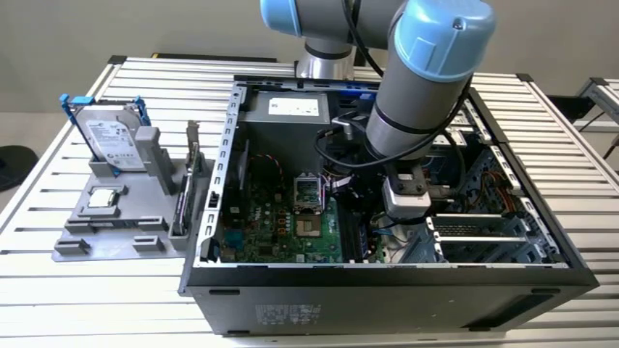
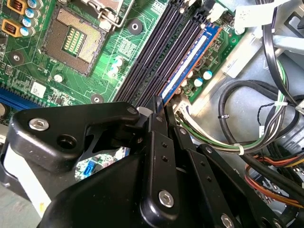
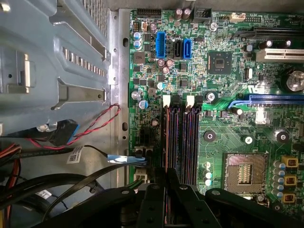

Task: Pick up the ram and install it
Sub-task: 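Insert the ram into the slot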

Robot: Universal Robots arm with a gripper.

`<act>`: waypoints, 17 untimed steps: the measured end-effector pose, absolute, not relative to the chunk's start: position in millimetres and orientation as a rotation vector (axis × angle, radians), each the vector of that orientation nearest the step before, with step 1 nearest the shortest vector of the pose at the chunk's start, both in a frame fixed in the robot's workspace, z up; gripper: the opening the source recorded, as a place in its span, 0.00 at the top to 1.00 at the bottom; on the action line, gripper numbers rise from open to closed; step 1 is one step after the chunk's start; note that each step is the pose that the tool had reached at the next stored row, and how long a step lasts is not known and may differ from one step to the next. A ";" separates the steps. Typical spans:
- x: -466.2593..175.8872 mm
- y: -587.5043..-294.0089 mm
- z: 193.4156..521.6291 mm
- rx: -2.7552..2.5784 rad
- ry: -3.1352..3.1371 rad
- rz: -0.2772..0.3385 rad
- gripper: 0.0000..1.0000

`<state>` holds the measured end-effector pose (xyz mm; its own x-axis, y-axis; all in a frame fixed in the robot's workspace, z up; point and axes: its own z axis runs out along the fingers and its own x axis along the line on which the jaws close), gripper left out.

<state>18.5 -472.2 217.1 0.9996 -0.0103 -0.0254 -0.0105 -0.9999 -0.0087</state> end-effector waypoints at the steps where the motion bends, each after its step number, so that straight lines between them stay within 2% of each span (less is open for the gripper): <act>1: 18.5 -471.8 217.1 -3.134 0.016 0.040 1.00; 17: 18.5 -470.8 216.0 -3.138 0.016 0.040 1.00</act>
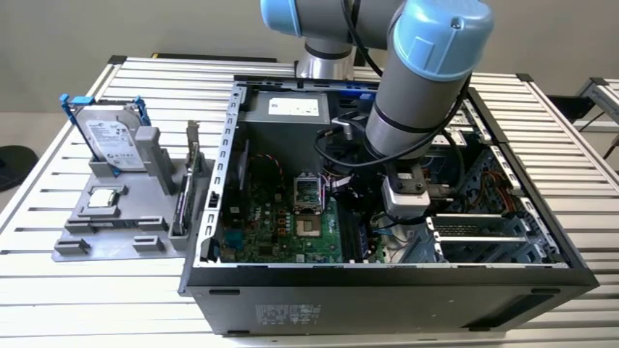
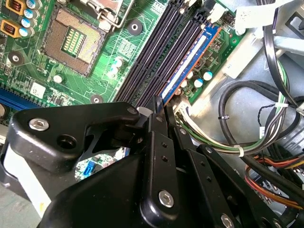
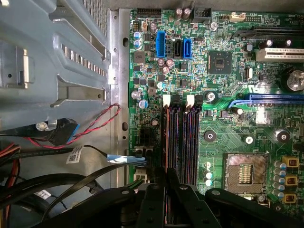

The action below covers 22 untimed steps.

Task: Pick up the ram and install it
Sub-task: 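Insert the ram into the slot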

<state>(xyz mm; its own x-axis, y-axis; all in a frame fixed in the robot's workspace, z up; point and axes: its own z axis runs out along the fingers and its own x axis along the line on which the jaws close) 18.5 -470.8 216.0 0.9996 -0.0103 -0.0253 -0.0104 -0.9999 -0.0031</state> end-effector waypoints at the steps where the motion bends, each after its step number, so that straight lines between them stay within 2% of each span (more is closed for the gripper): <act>1: 18.5 -470.8 216.0 -3.138 0.016 0.040 1.00; 6: 18.5 -470.8 216.0 -3.138 0.016 0.040 1.00; 7: 18.5 -470.8 215.9 -3.138 0.016 0.040 0.00; 15: 18.4 -470.8 217.5 -3.136 0.016 0.040 0.00; 22: 18.3 -470.8 247.5 -3.136 0.016 0.040 0.00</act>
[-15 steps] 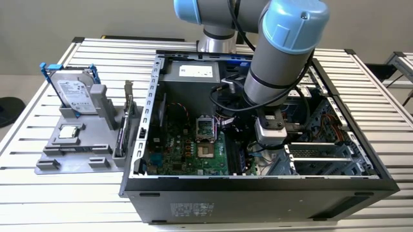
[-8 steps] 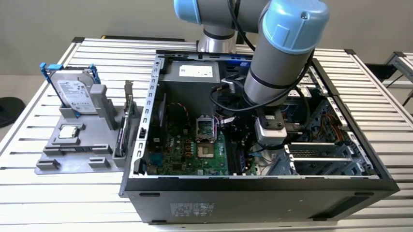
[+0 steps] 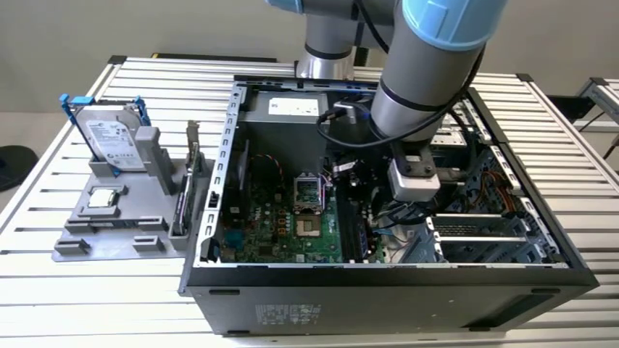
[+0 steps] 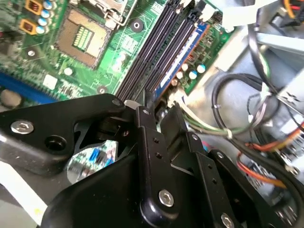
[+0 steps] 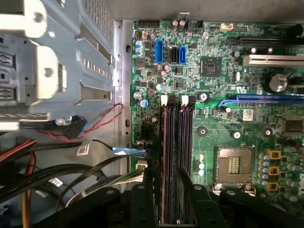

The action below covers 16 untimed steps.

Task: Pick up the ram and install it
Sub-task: 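Insert the ram into the slot, then press down the ram until it locks into place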

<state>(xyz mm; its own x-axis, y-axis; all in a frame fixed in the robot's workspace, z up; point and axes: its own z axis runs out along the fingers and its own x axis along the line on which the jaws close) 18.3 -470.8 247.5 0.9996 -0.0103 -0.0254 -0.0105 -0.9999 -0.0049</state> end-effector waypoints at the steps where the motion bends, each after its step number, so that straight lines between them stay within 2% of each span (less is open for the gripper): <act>1: 18.4 -470.9 249.7 -3.136 0.016 0.040 0.00; 3: 18.2 -471.5 249.6 -3.135 0.015 0.040 0.00; 4: 18.2 -471.8 249.6 -3.134 0.015 0.040 1.00; 16: 17.8 -475.7 249.6 -3.128 0.009 0.040 1.00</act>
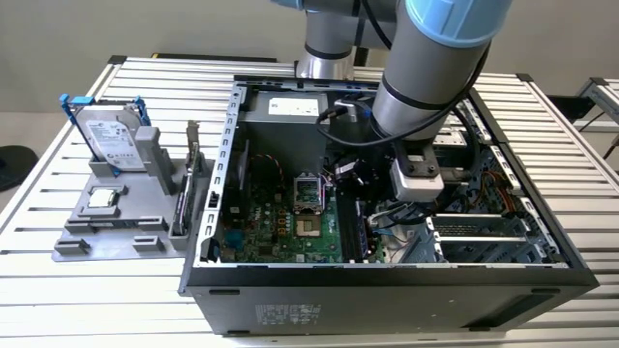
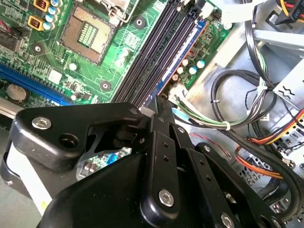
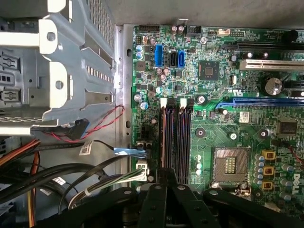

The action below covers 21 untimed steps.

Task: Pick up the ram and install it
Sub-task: 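Press down the ram until it locks into place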

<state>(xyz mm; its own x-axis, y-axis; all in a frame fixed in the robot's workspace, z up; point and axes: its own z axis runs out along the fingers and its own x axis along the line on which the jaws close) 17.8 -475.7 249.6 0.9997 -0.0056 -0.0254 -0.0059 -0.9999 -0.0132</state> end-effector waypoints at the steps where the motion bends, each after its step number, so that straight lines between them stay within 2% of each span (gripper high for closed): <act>1: 17.7 -476.0 249.6 -3.128 0.009 0.040 1.00; 21: 17.0 -482.3 249.6 -3.117 -0.001 0.040 1.00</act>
<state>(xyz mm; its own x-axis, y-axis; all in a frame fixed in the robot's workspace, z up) 17.0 -482.3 249.6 0.9997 0.0011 -0.0254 0.0004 -0.9997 -0.0244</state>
